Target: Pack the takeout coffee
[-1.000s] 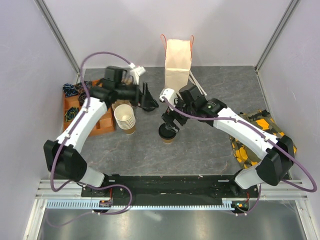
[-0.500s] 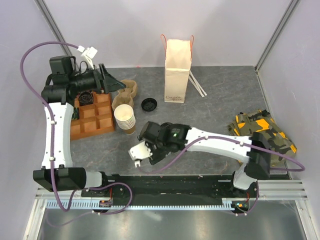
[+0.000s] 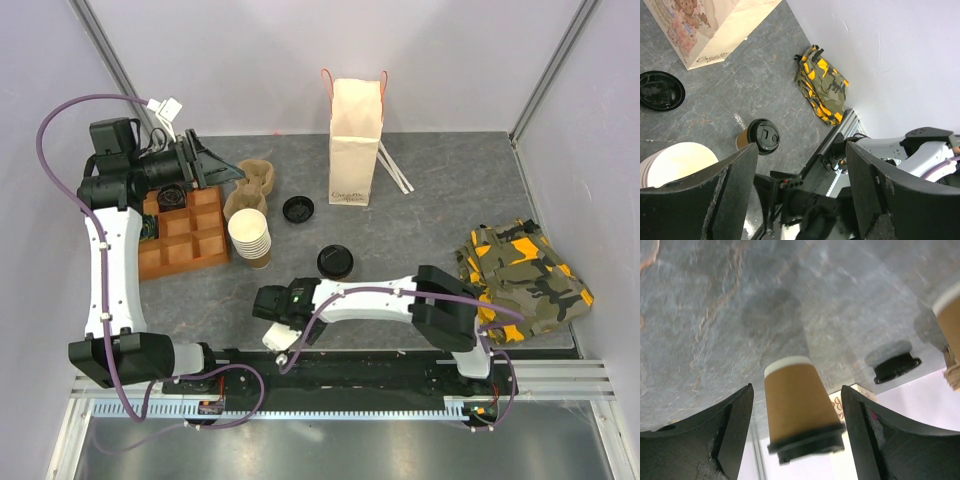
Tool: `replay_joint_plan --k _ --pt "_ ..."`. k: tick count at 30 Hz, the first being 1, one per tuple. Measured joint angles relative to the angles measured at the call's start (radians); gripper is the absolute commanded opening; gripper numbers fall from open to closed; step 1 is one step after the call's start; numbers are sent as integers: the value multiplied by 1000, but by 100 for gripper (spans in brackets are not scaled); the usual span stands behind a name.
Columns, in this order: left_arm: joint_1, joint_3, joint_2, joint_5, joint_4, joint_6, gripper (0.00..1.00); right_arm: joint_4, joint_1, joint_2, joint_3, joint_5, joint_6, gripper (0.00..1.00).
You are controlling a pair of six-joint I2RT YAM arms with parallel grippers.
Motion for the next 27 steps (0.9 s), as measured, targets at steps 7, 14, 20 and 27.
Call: replay_joint_plan --k 7,14,20,27 --pt "7 -9 0 25 19 -17 78 -14 4 139 37 65 -24 79" --pt "13 -14 0 35 27 -24 78 -31 -51 199 76 90 -40 78" --pt "14 -43 0 46 42 -37 78 -43 -121 201 76 92 -44 76" --pt "16 -56 0 47 50 -47 78 -53 -192 221 76 92 -45 73"
